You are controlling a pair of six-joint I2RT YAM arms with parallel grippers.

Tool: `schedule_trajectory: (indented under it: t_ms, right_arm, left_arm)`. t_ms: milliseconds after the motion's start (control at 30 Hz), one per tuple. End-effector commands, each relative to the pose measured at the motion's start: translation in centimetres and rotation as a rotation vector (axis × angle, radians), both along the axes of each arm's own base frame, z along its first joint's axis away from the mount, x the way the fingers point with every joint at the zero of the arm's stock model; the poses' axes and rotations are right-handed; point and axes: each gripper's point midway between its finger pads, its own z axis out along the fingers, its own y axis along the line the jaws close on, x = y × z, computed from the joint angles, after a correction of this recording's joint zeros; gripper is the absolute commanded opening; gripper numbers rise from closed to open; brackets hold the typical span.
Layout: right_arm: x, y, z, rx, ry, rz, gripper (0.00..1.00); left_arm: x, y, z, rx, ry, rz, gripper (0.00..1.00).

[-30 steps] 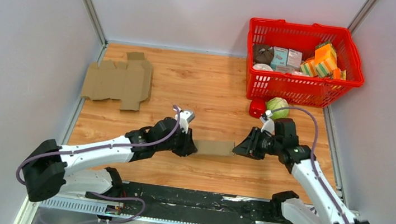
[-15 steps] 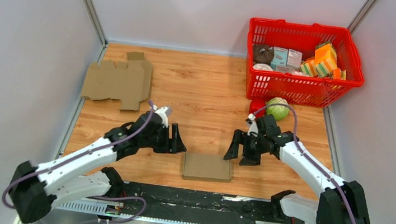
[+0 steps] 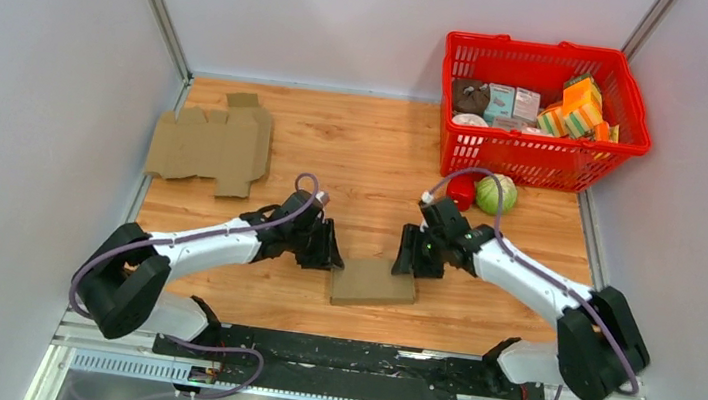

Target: Fold the paper box

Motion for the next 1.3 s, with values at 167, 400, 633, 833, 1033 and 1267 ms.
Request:
schedule_trajectory:
  t_ms: [167,400,633,833,1033,1267]
  right_arm:
    - [21.3,8.1,3.8,-0.154,-0.431,-0.071,0.55]
    - [35.9,12.1,2.7,-0.2,-0.579,-0.139,0.64]
    - [43.6,13.4,2.4,-0.076,-0.702,-0.194,0.66]
    - [45.9,13.9,3.6,0.011,-0.768,-0.227,0.68]
    - [46.6,12.4,6.9,-0.042,-0.818,-0.218,1.0]
    - [42.2,7.1,14.0,-0.261,-0.826,-0.223,1.0]
  left_arm:
    - [18.0,3.2,4.0,0.057,-0.193,0.236,0.4]
    - [33.7,6.0,5.8,0.122,-0.305,0.347,0.35]
    - [42.5,6.4,3.5,0.083,-0.316,0.322,0.35]
    - [46.7,9.6,5.1,0.061,-0.404,0.379,0.47]
    - [44.5,12.8,11.1,0.196,-0.476,0.312,0.77]
    - [34.7,24.0,13.1,0.726,-0.38,0.326,0.8]
